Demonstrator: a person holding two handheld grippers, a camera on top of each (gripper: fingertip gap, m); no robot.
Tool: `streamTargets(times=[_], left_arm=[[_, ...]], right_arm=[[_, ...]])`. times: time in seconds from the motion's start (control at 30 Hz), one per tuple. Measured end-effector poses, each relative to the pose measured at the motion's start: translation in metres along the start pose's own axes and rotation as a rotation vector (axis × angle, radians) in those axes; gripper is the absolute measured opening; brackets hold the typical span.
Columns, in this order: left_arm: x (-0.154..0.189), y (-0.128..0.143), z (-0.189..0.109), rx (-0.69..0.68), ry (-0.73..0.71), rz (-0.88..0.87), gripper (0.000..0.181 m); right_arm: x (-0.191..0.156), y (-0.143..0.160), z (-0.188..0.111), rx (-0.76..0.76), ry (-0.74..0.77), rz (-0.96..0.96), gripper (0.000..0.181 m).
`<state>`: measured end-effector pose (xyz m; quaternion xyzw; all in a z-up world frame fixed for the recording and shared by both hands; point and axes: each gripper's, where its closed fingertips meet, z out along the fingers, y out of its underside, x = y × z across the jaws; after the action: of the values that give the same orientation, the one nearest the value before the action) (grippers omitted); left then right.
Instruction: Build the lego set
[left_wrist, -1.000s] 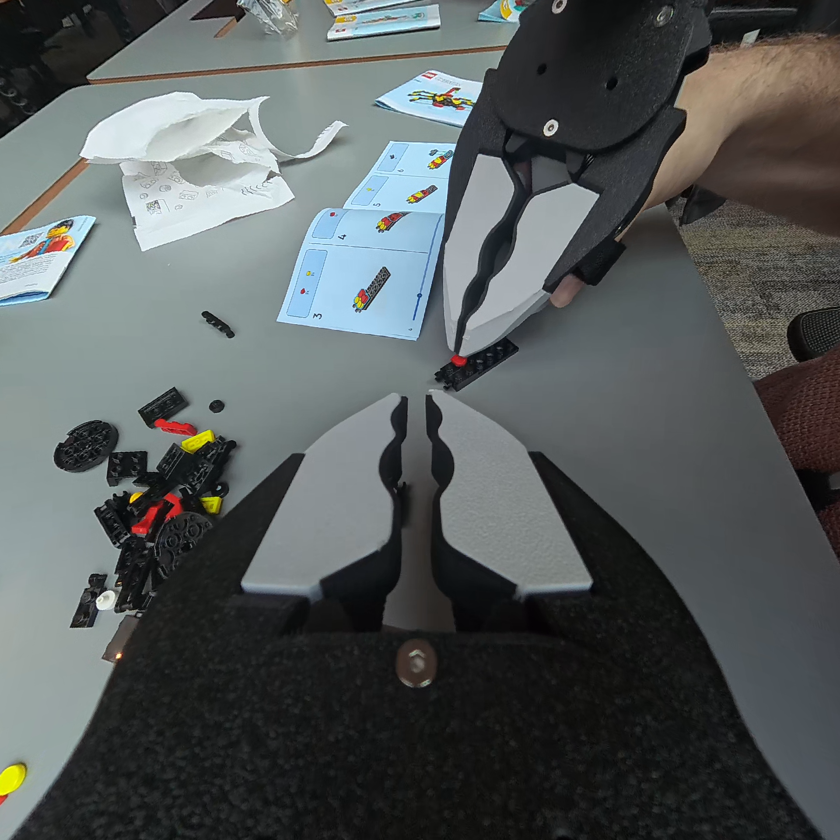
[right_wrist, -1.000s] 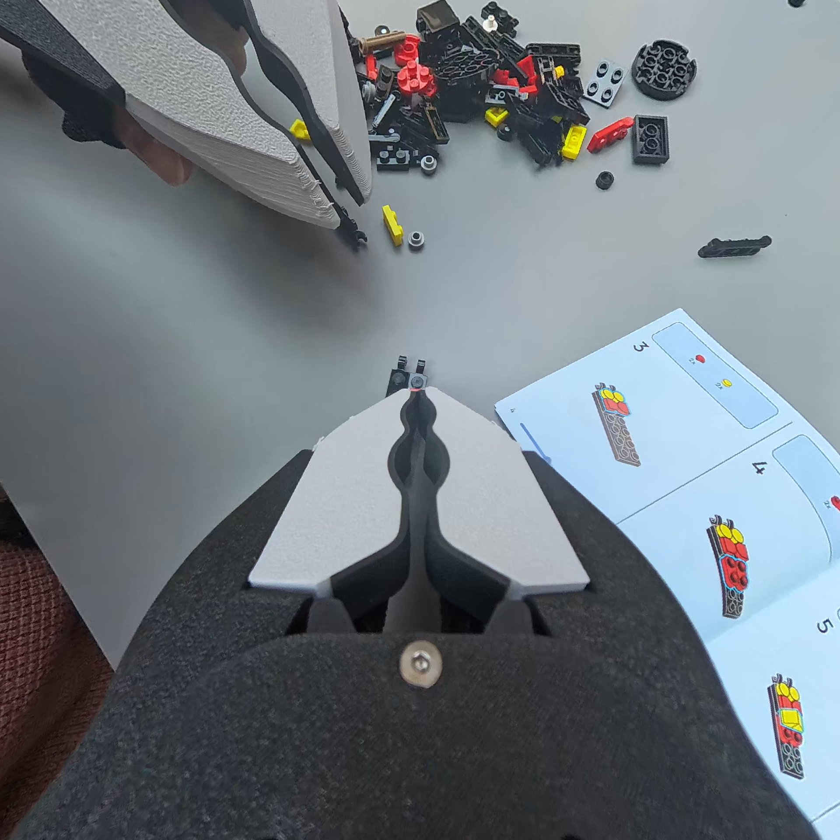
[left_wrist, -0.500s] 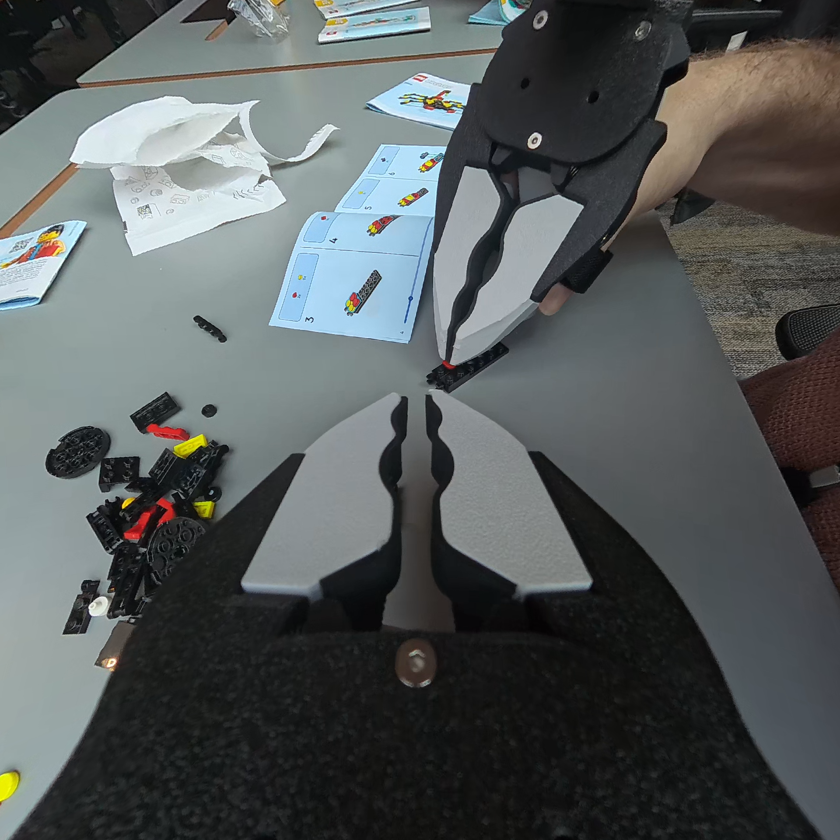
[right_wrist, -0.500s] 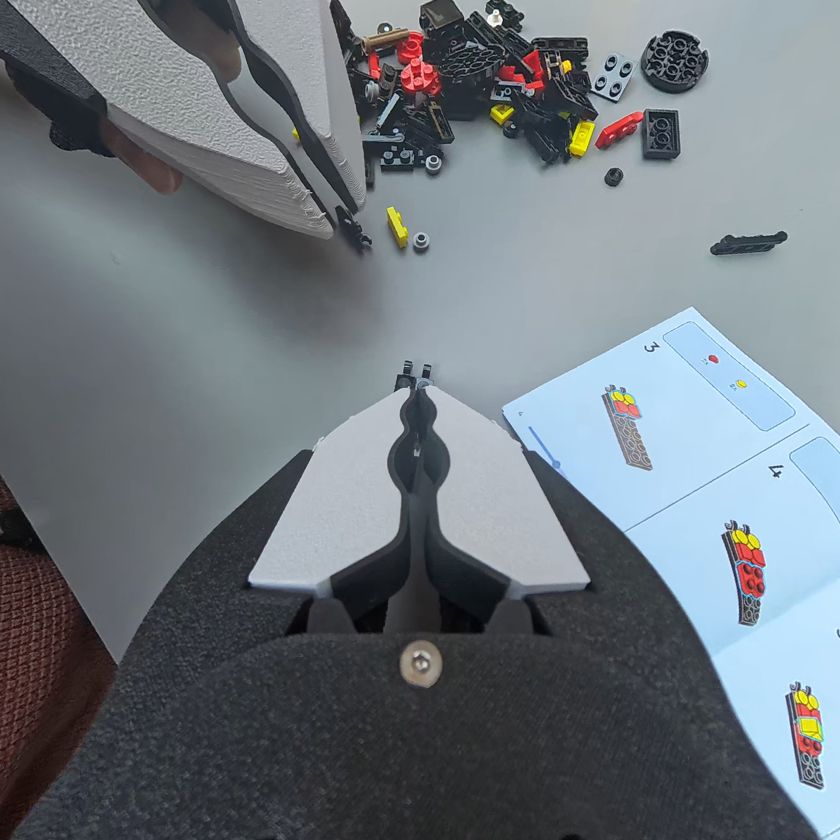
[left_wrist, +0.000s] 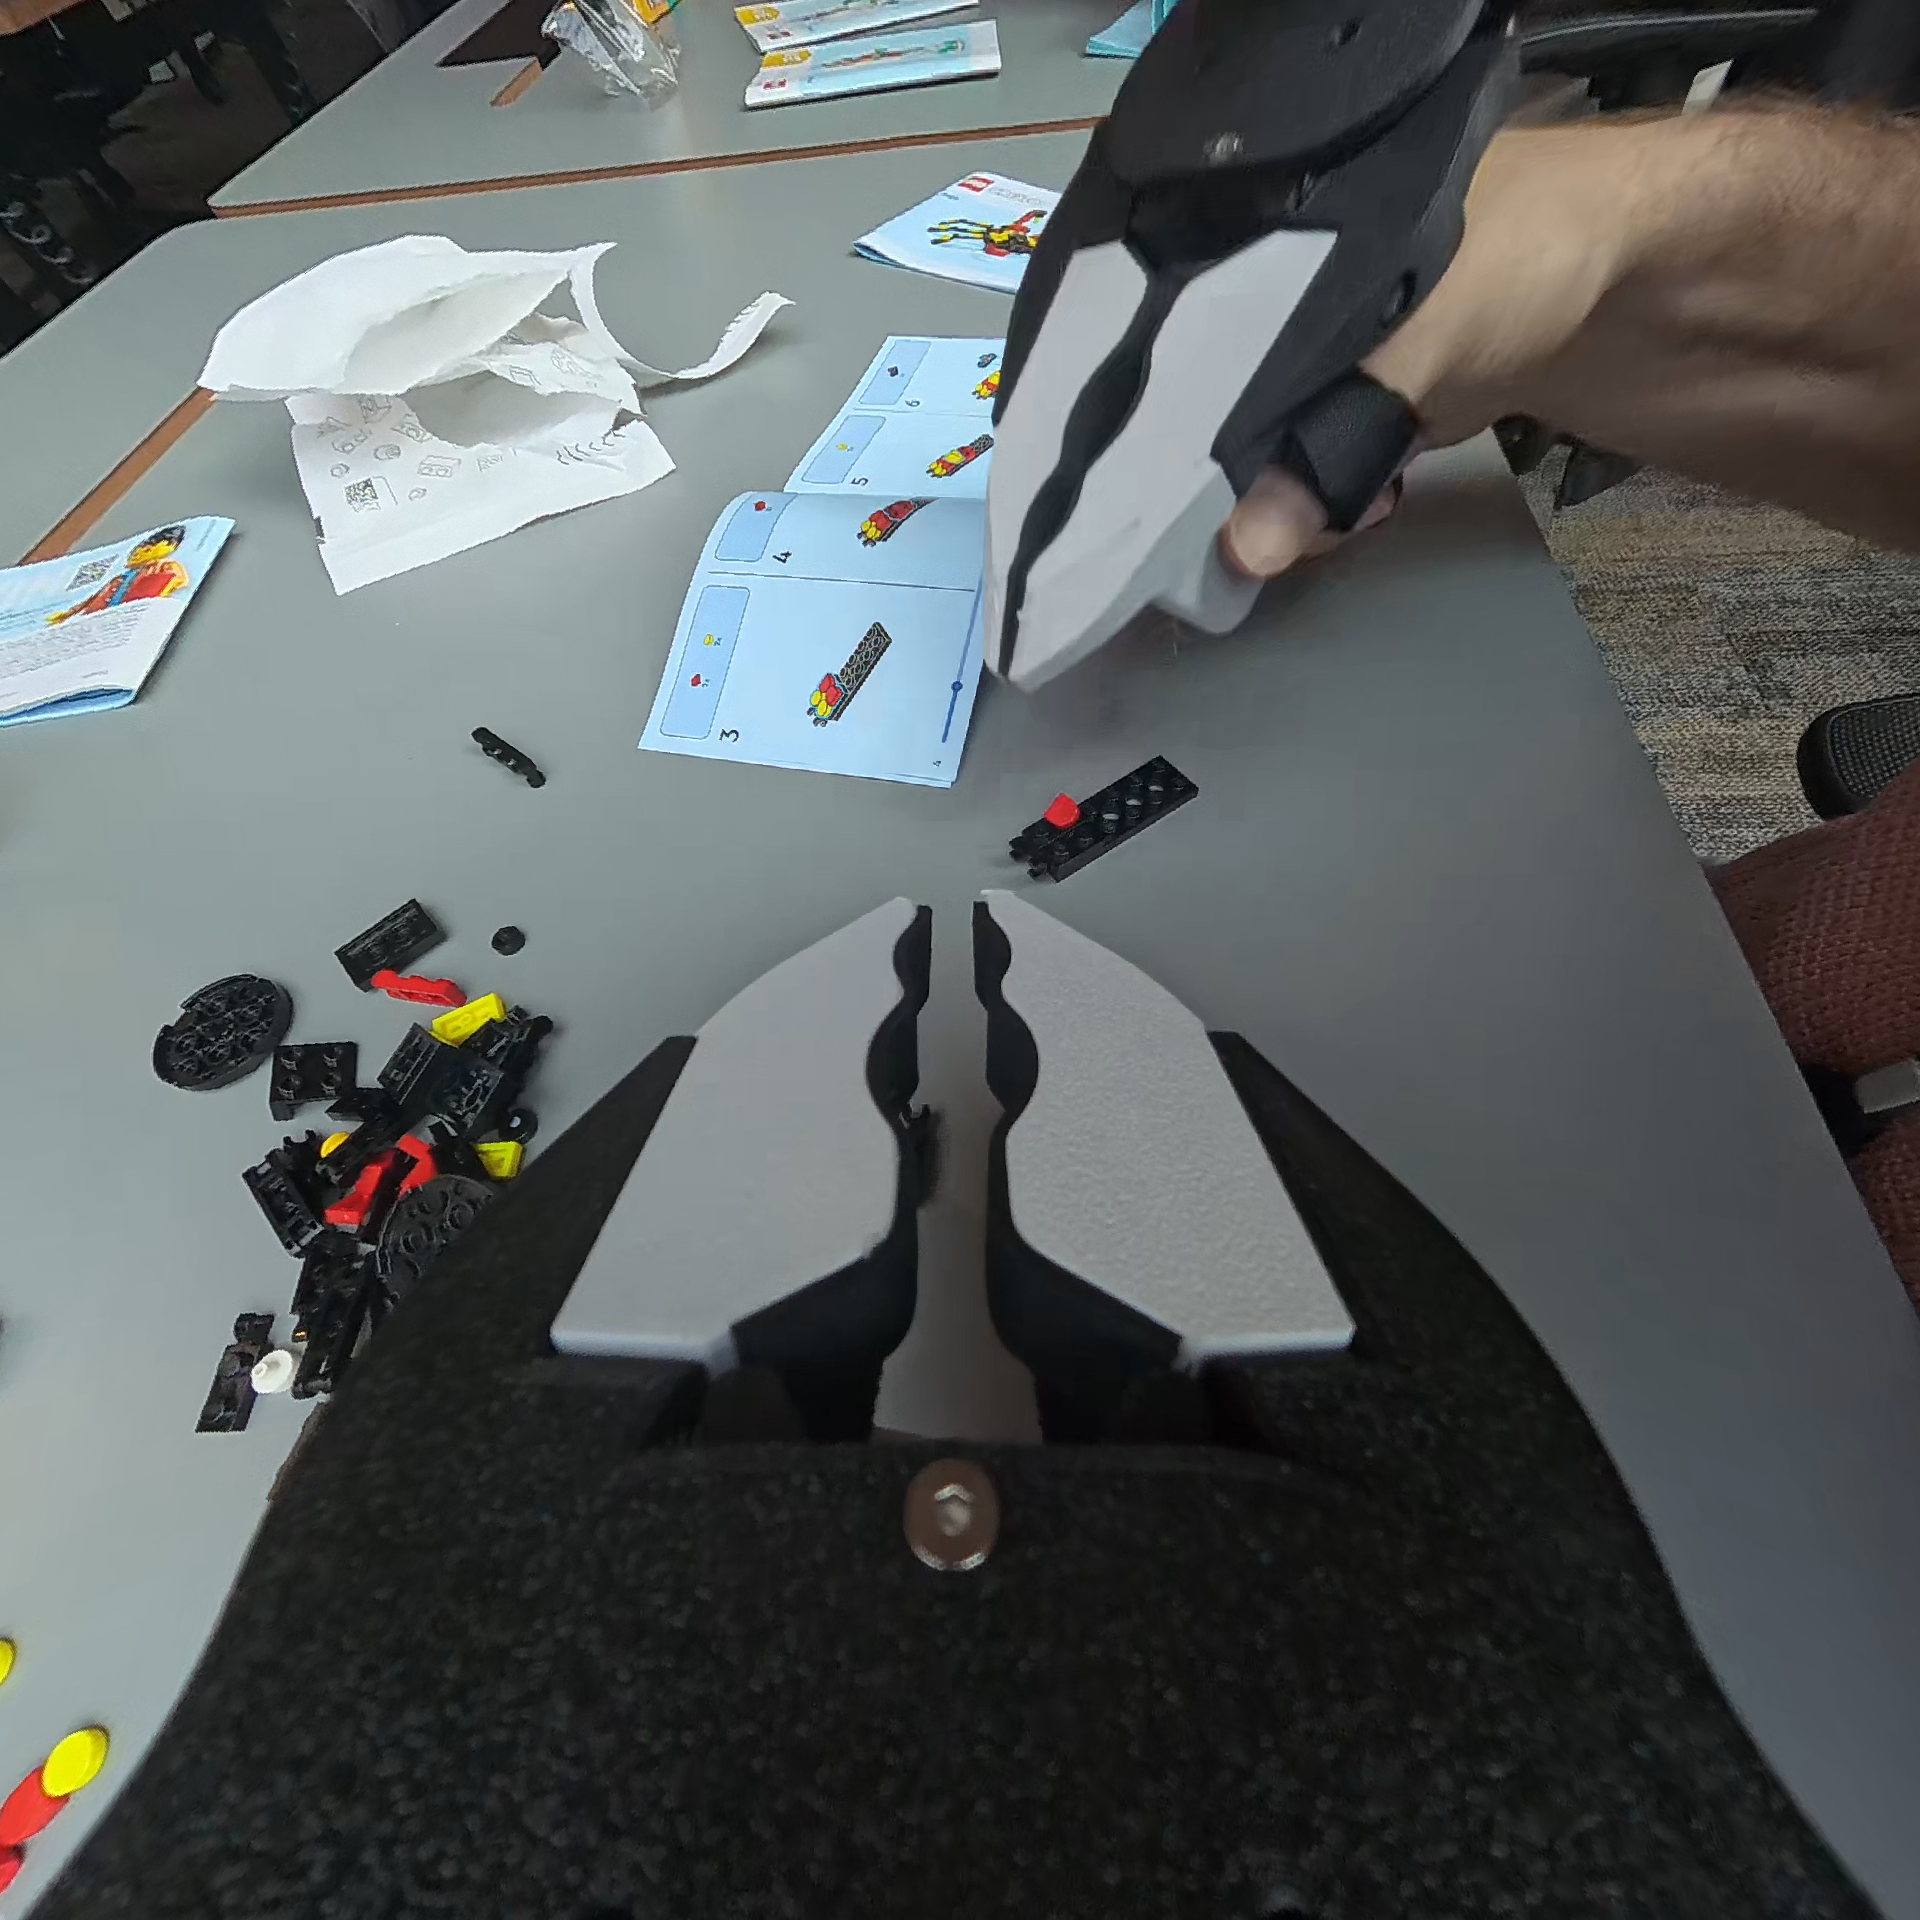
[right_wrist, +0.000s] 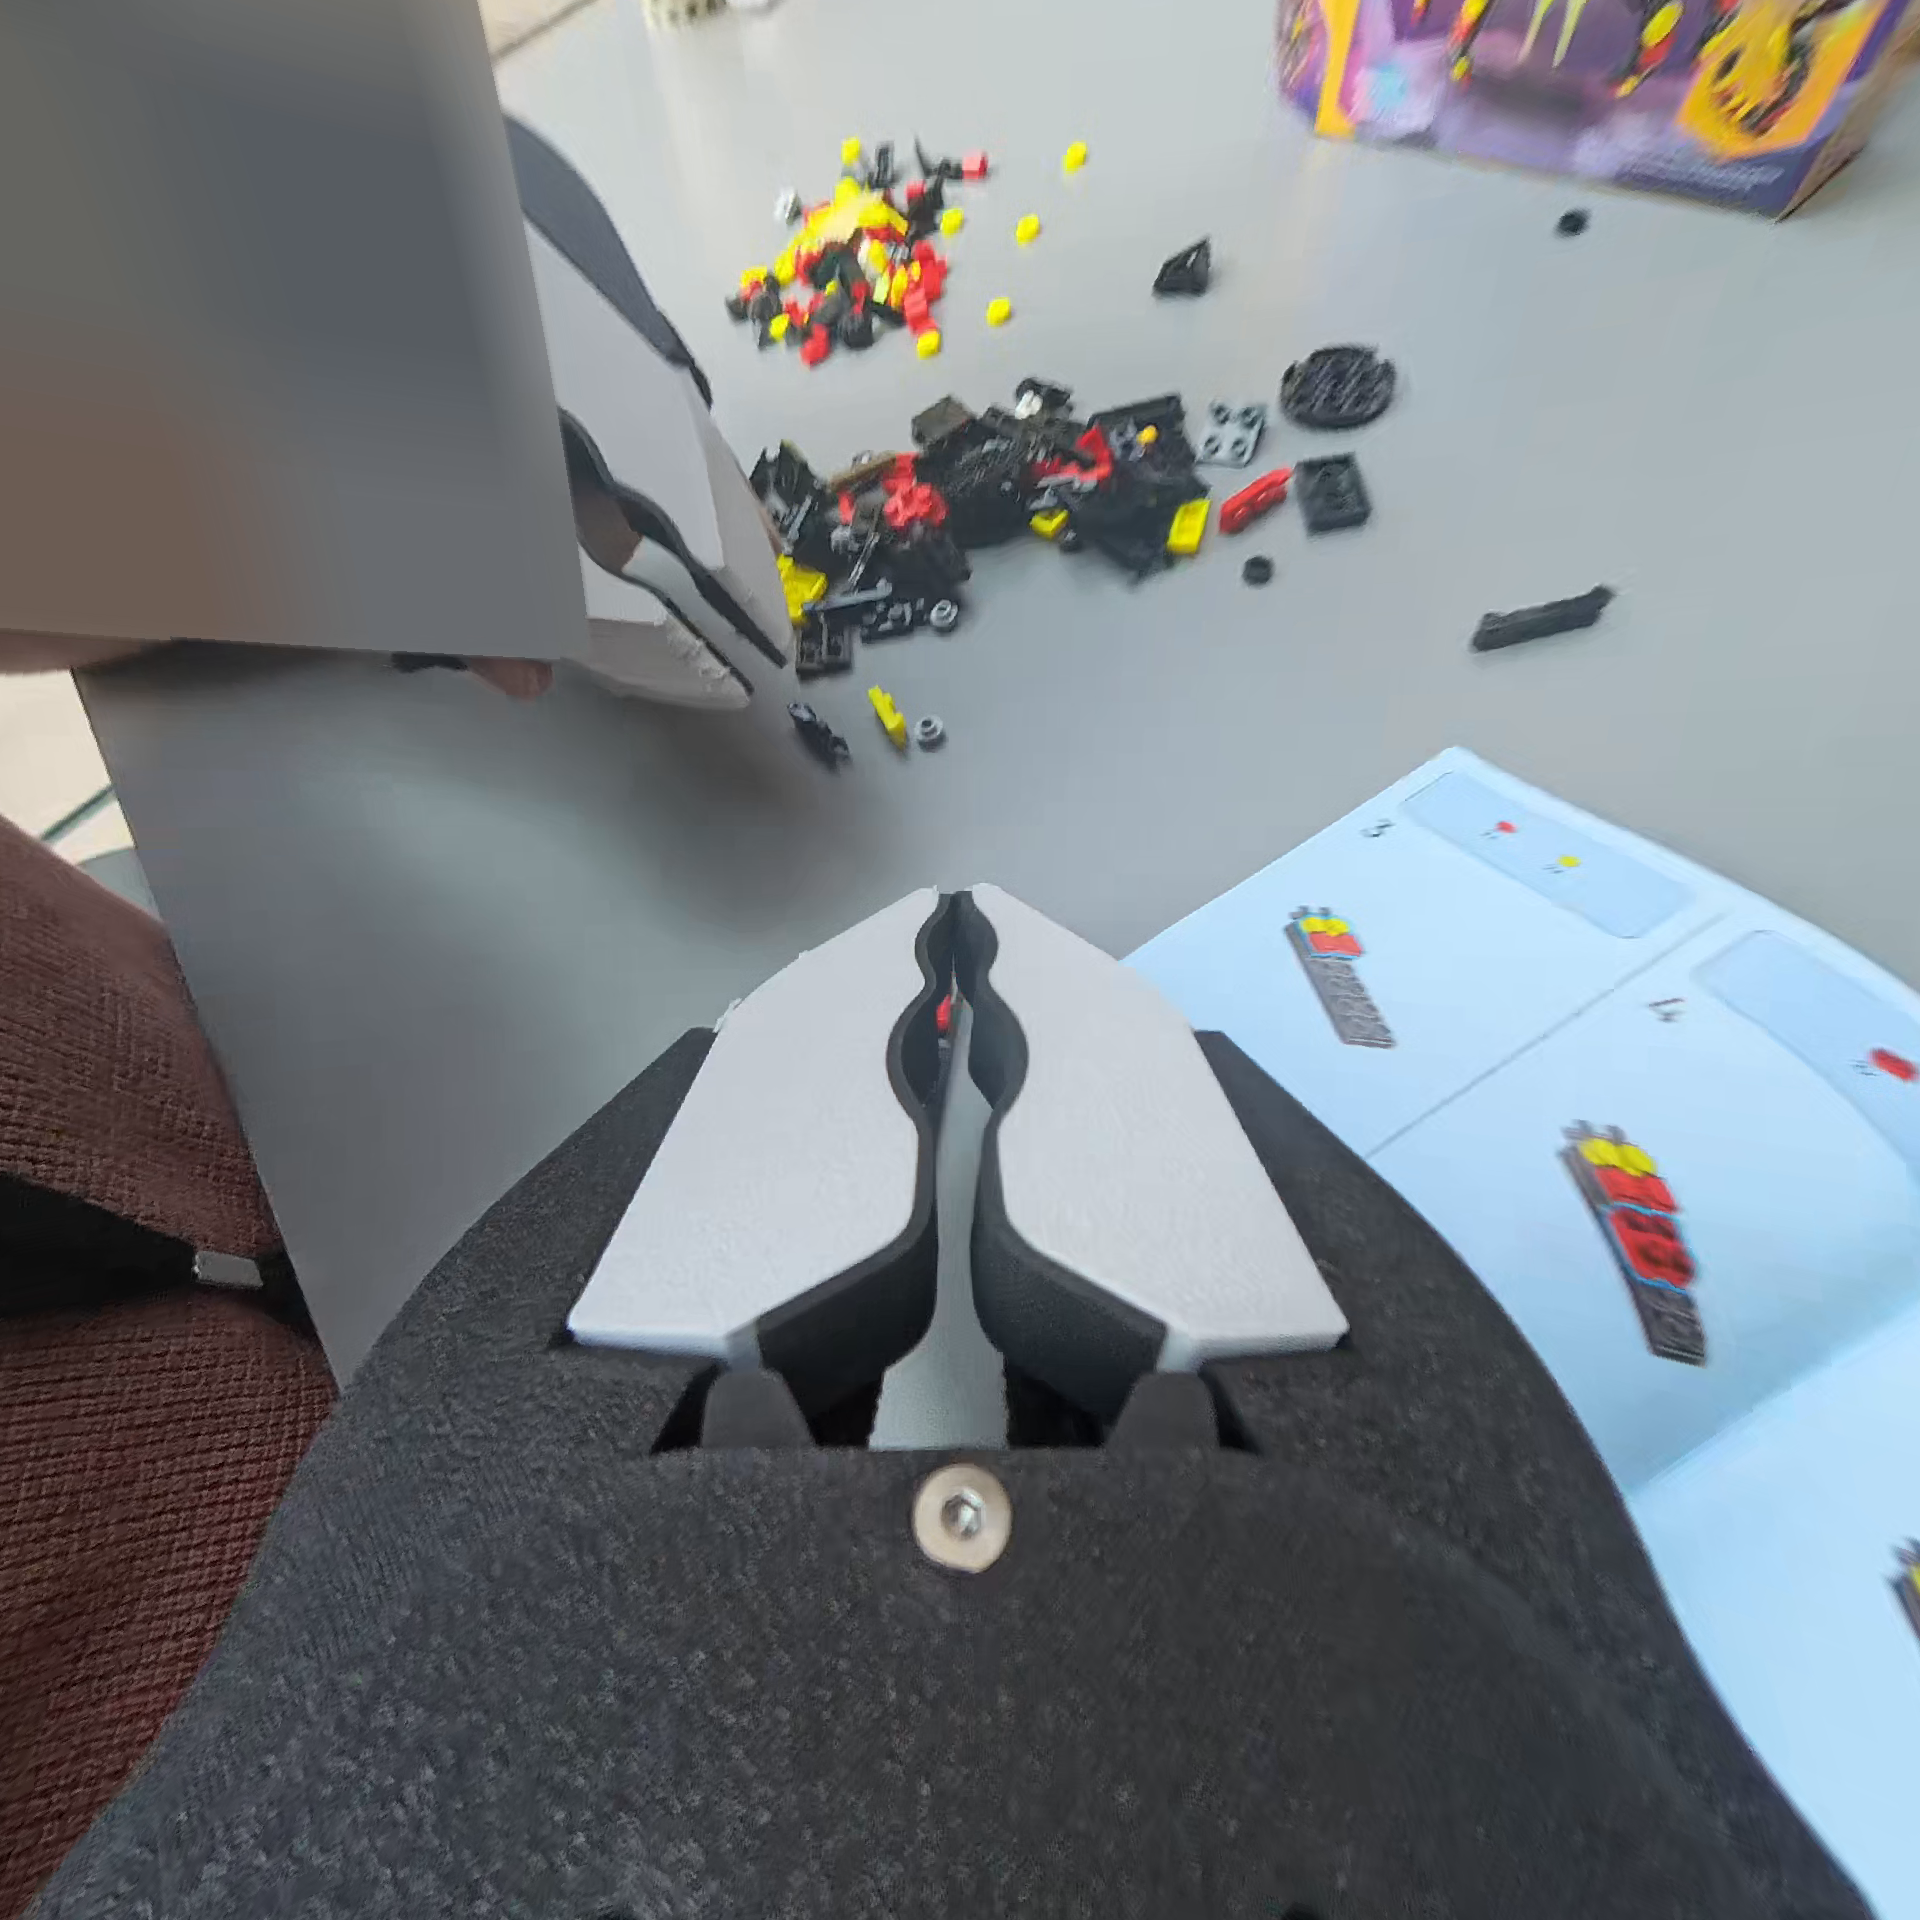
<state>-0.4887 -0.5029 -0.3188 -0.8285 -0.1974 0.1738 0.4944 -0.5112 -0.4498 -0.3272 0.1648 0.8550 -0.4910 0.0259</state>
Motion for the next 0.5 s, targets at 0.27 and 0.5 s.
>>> streamTargets(times=[0.27,0.5], left_arm=[[0.016,0.006,0.023,-0.098,0.086,0.045,0.008],[0.026,-0.005,0.044,-0.126,0.177,0.111,0.009]], right_arm=[[-0.001,0.026,-0.002,-0.113,0.060,-0.073,0.000],[-0.006,0.046,0.001,-0.198,0.074,-0.076,0.000]])
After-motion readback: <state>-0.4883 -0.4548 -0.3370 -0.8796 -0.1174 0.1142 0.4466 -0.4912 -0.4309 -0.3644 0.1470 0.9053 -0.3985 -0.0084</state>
